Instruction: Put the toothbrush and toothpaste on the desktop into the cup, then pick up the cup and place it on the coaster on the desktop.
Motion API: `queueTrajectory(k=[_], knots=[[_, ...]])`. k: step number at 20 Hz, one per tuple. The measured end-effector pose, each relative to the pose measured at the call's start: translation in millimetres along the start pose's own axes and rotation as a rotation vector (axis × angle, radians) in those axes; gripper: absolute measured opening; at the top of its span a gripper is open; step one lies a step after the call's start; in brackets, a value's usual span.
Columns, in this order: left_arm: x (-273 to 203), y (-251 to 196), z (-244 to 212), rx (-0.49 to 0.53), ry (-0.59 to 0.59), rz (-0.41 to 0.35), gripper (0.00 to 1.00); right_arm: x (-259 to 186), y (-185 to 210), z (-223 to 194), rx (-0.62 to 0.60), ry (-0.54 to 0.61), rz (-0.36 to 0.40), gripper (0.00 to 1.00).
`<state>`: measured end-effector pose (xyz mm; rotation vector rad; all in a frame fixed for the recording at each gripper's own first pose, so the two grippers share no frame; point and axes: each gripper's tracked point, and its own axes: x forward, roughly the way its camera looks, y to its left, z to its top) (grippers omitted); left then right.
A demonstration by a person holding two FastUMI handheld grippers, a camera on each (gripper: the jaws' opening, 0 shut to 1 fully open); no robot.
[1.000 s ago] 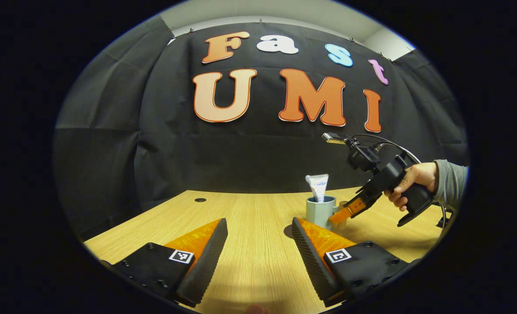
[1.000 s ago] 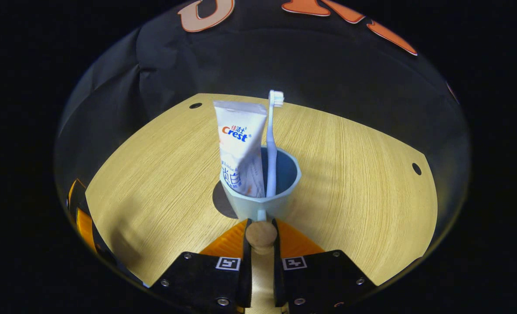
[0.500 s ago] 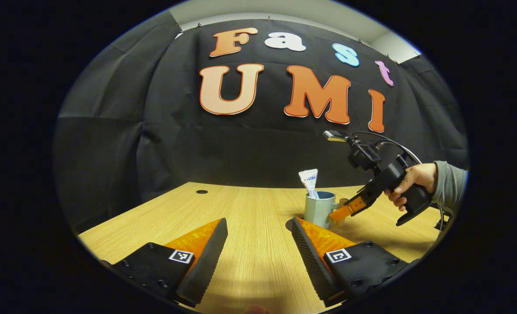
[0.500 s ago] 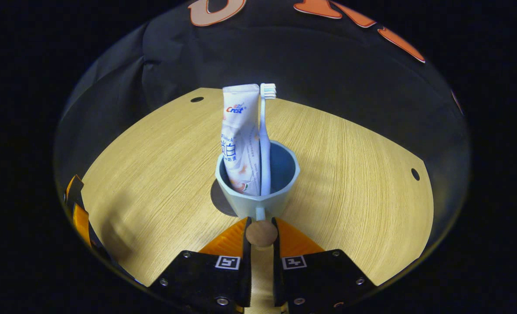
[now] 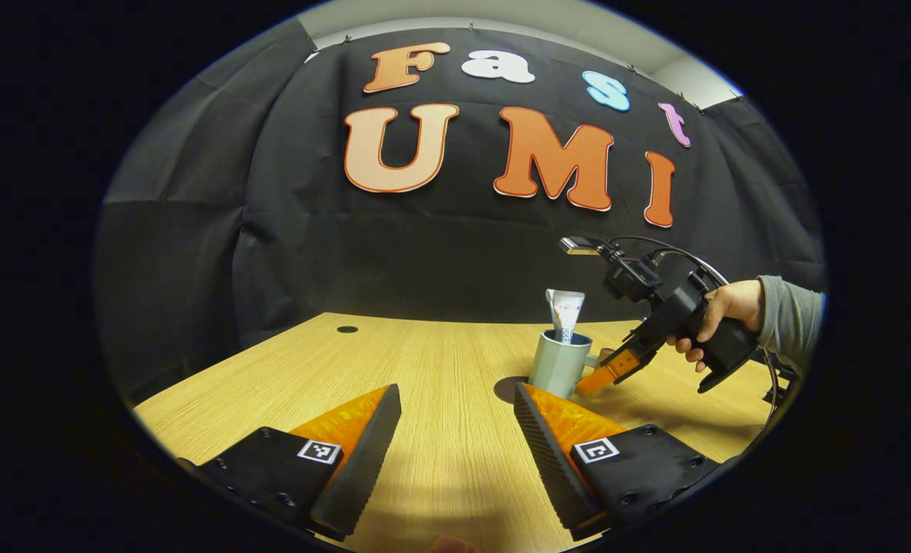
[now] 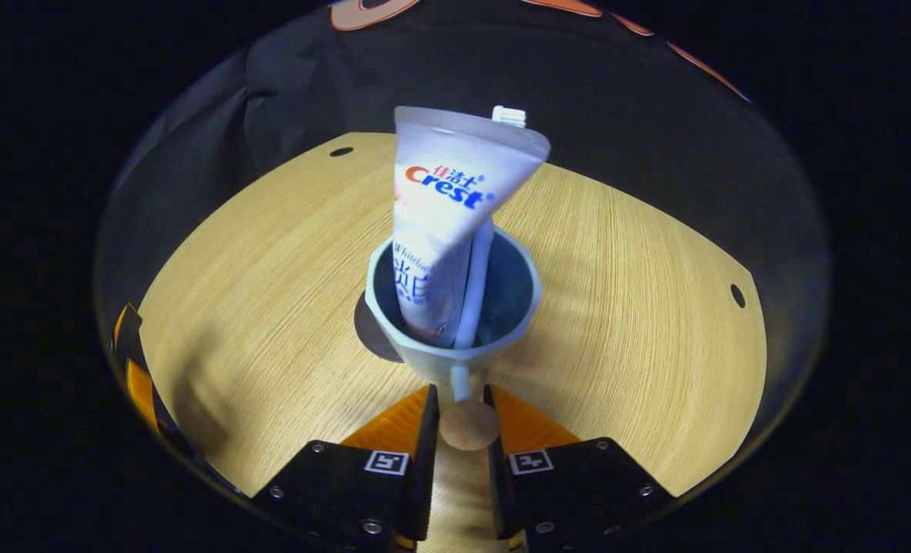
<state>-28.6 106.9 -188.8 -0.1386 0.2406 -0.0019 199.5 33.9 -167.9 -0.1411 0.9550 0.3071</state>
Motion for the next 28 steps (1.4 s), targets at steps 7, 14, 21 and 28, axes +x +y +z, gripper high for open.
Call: queueTrajectory(k=[7,14,21,28], knots=[[2.2,2.2,-10.7,-0.003,0.024,0.004,0.94,1.6,8.7,3.2,0.026,-0.035,0.049,0.22],[2.1,1.2,-14.4,-0.003,0.035,0.004,0.94,1.5,7.9,9.5,0.099,-0.090,0.060,0.18],[1.6,1.3,-16.9,-0.004,0.039,0.009,0.94,0.4,9.5,18.8,0.104,-0.160,0.080,0.14],[2.0,2.1,-16.6,0.001,0.041,0.011,0.94,-2.1,10.1,22.6,0.079,-0.168,0.101,0.18]])
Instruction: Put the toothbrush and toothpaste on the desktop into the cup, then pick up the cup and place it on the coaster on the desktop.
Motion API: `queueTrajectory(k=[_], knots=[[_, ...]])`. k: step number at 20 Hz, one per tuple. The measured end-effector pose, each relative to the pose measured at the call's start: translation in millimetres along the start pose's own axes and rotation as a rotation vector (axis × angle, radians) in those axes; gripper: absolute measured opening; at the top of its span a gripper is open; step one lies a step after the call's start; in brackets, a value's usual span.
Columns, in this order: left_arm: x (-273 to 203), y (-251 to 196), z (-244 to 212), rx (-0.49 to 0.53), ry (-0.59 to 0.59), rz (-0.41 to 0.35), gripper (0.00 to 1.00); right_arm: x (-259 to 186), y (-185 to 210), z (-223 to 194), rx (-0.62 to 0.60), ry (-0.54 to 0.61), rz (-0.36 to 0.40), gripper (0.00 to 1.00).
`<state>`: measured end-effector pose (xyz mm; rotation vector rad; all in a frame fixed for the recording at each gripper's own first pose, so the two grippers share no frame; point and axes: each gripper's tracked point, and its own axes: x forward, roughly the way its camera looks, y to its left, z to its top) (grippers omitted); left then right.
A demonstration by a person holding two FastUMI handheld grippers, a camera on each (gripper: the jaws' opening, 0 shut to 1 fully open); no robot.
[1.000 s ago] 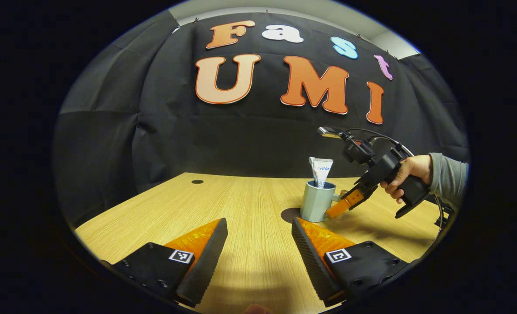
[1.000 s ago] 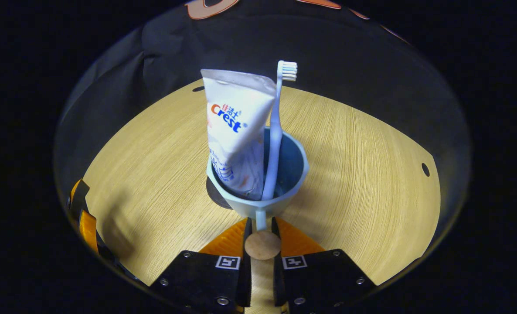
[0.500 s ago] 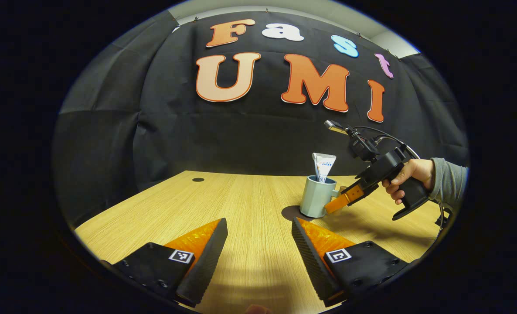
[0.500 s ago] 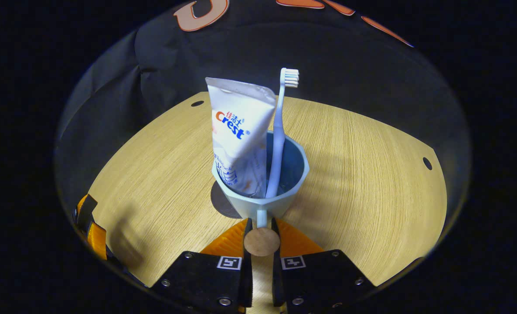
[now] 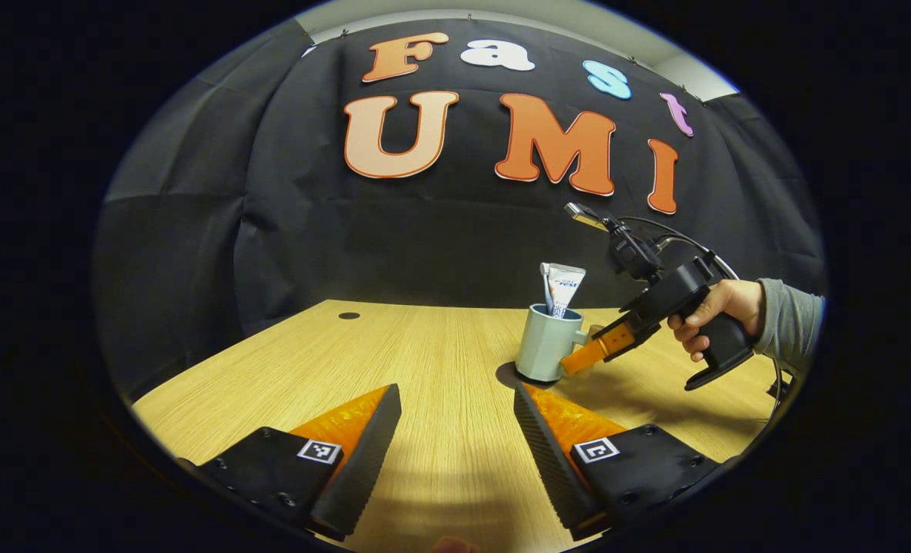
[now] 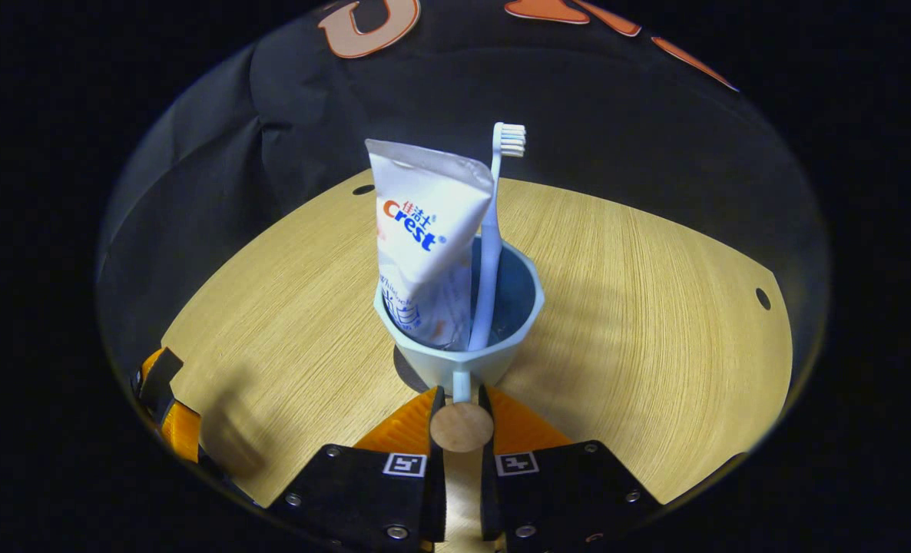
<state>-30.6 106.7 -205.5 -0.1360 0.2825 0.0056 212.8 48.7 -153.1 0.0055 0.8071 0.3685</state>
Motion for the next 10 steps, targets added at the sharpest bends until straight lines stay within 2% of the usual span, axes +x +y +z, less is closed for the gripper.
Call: queueTrajectory(k=[6,10], knots=[[0.6,1.0,-1.6,-0.004,0.006,0.010,0.94,-1.0,-3.3,0.9,-0.032,0.012,-0.008,0.18],[2.1,1.7,-4.4,-0.008,0.014,0.021,0.94,-3.5,-2.3,-0.9,-0.008,0.006,-0.015,0.18]])
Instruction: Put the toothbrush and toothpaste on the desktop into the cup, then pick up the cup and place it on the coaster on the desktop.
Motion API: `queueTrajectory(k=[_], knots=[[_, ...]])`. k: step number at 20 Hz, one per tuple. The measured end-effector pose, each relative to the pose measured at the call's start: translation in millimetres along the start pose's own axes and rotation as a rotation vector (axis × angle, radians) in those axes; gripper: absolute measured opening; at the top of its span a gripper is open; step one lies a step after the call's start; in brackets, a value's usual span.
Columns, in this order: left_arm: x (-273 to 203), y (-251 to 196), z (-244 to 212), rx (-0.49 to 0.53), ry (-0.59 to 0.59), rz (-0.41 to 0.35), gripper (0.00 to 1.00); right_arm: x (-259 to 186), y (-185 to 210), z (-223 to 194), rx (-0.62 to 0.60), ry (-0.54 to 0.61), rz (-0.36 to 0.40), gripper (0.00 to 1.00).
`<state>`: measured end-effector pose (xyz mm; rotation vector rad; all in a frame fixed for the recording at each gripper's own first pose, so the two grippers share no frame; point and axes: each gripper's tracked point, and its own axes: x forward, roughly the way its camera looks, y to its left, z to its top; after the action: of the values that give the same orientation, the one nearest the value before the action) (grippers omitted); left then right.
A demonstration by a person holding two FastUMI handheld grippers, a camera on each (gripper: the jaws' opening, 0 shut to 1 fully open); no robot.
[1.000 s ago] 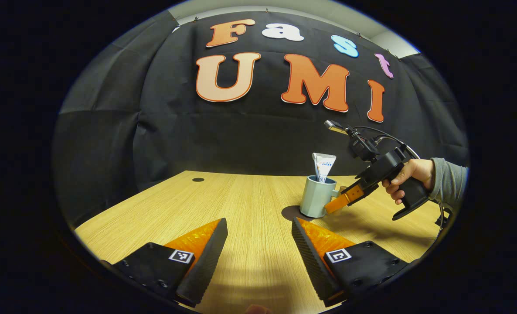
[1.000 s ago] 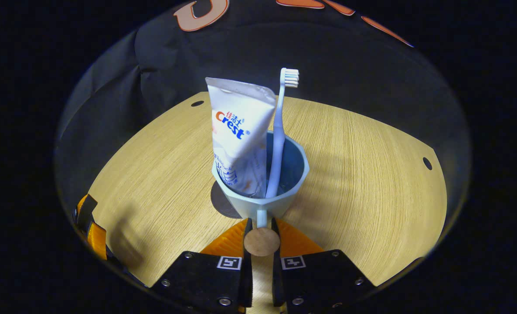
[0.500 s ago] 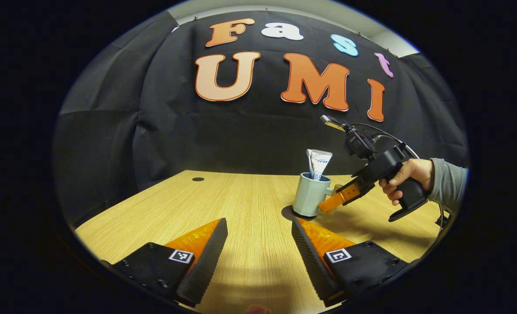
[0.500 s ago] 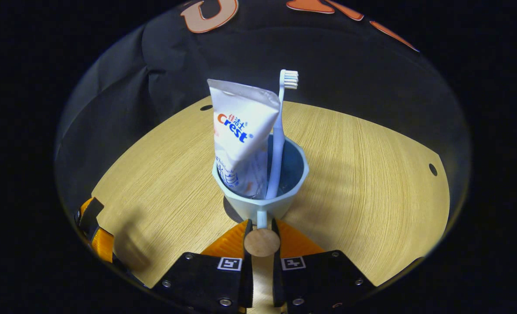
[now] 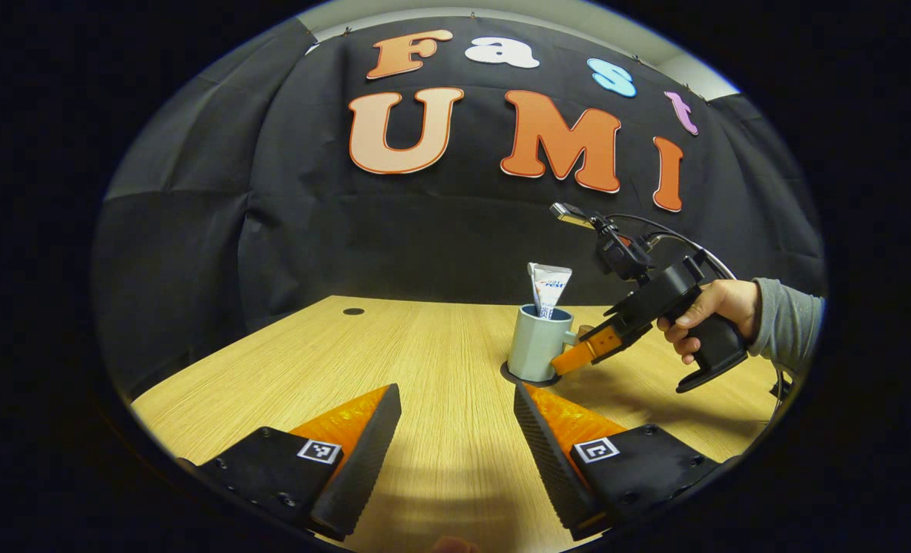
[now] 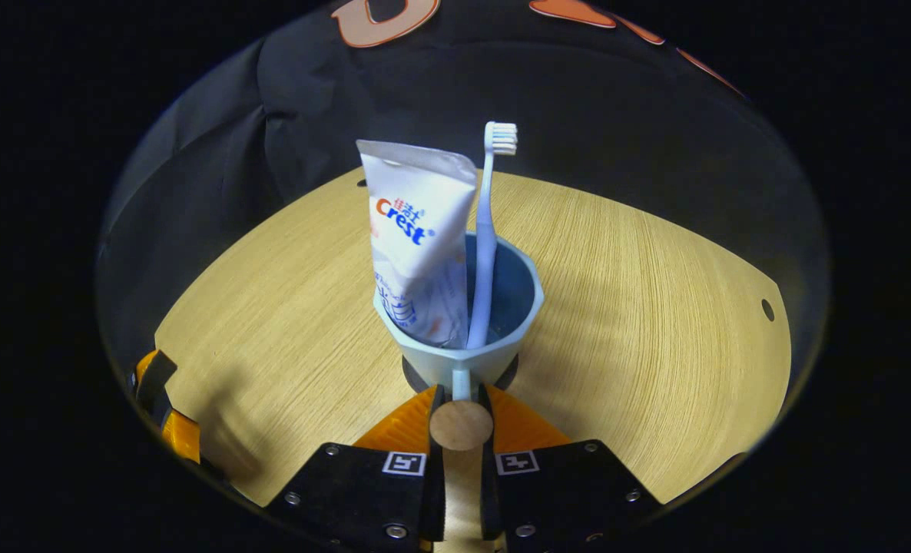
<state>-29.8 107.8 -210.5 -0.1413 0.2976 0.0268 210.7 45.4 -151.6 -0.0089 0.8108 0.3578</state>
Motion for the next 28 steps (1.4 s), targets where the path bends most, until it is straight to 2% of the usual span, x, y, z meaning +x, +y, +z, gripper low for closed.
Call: queueTrajectory(k=[3,7,8,9,10,11,14,15,16,19,22,23,24,25,26,27,28], knots=[[-0.2,0.3,-1.1,-0.001,0.005,0.006,0.94,-25.5,-5.5,7.5,0.012,-0.060,0.021,0.27],[-0.8,-0.9,-1.4,0.000,0.009,0.001,0.94,-53.5,-2.8,13.9,0.049,-0.103,0.064,0.33],[-1.1,-1.6,0.3,0.004,0.007,-0.003,0.95,-59.3,-2.8,12.0,0.057,-0.114,0.072,0.26],[-1.2,-3.0,2.0,0.010,0.004,-0.006,0.94,-65.4,-3.6,11.3,0.061,-0.133,0.079,0.38],[-1.4,-5.4,5.7,0.016,0.000,-0.007,0.94,-72.9,-6.5,14.1,0.054,-0.161,0.076,0.40],[1.5,-12.4,7.4,0.021,-0.005,-0.008,0.94,-79.9,-13.7,17.2,0.035,-0.203,0.050,0.47],[4.3,-19.1,19.2,0.028,-0.028,-0.010,0.94,-104.6,-31.9,25.7,-0.005,-0.315,-0.014,0.57],[3.9,-21.5,24.5,0.029,-0.036,-0.008,0.94,-114.6,-36.3,26.4,-0.006,-0.340,-0.020,0.55],[3.9,-24.4,28.7,0.028,-0.045,-0.007,0.94,-125.4,-40.6,25.7,-0.003,-0.367,-0.022,0.61],[5.3,-33.7,42.7,0.020,-0.080,-0.009,0.94,-148.0,-54.4,17.2,0.011,-0.422,-0.037,0.68],[8.8,-49.0,55.1,0.022,-0.106,-0.027,0.96,-175.2,-71.4,4.2,0.042,-0.483,-0.057,0.72],[9.8,-55.1,58.2,0.028,-0.113,-0.034,0.94,-183.2,-78.7,0.5,0.046,-0.506,-0.075,0.74],[10.3,-61.7,61.8,0.035,-0.125,-0.038,0.96,-190.0,-86.7,-4.5,0.049,-0.523,-0.100,0.70],[10.3,-68.2,66.0,0.043,-0.138,-0.046,0.95,-197.1,-94.9,-9.4,0.048,-0.542,-0.124,0.76],[10.0,-74.6,70.6,0.050,-0.148,-0.050,0.94,-203.9,-101.6,-14.9,0.045,-0.559,-0.145,0.71],[10.2,-80.0,73.2,0.053,-0.158,-0.053,0.95,-210.6,-107.8,-19.8,0.039,-0.573,-0.164,0.76],[9.8,-85.9,76.8,0.054,-0.166,-0.057,0.94,-216.7,-112.8,-24.6,0.032,-0.586,-0.184,0.77]])
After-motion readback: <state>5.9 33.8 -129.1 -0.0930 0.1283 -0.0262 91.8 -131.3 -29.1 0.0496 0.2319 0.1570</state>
